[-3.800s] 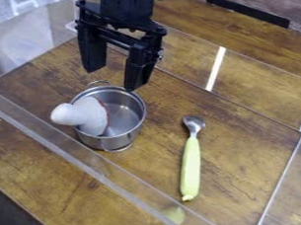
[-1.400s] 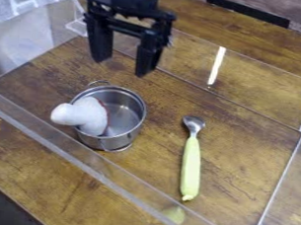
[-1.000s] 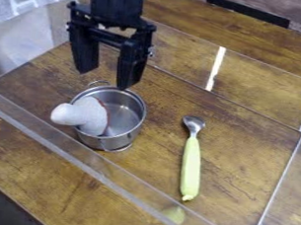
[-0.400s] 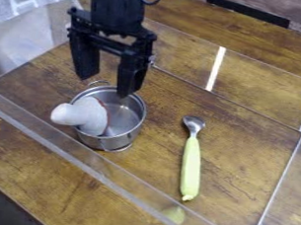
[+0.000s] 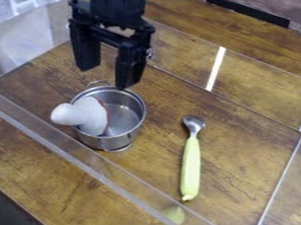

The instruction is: Move the green spoon to the right

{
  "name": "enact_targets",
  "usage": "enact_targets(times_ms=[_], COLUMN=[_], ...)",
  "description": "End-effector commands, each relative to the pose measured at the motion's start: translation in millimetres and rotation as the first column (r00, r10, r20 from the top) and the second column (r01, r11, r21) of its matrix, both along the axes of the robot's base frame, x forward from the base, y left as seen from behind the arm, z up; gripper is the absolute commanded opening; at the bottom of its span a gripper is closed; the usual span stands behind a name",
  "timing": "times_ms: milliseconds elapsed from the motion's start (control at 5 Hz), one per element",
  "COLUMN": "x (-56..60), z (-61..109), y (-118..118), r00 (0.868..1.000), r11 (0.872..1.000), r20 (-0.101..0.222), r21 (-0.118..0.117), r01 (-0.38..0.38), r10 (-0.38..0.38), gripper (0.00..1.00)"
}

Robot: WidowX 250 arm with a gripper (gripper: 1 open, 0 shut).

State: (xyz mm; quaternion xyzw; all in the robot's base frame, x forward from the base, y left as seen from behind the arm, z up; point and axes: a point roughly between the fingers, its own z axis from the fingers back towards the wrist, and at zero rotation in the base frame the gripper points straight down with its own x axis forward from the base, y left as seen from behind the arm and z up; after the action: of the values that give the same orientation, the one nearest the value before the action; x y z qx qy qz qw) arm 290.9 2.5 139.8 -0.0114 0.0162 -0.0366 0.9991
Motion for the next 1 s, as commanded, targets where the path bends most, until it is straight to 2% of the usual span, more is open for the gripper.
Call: enact_targets(times_ms=[0,200,600,800], x=[8.2,14.5,19.4,6.9], z=[12.0,11.3,8.8,1.8], y=[11.9,11.8,14.3,15.7], r00=[0.998,0.997,0.997,0.999], r11=[1.0,0.998,0.998,0.999], r20=[0.055,0.051,0.041,0.032], r21=[0.011,0.018,0.034,0.027], r01=[-0.02,-0.056,-0.06,-0.017], r10=[0.019,0.055,0.058,0.016], gripper=[1.0,1.0,1.0,1.0])
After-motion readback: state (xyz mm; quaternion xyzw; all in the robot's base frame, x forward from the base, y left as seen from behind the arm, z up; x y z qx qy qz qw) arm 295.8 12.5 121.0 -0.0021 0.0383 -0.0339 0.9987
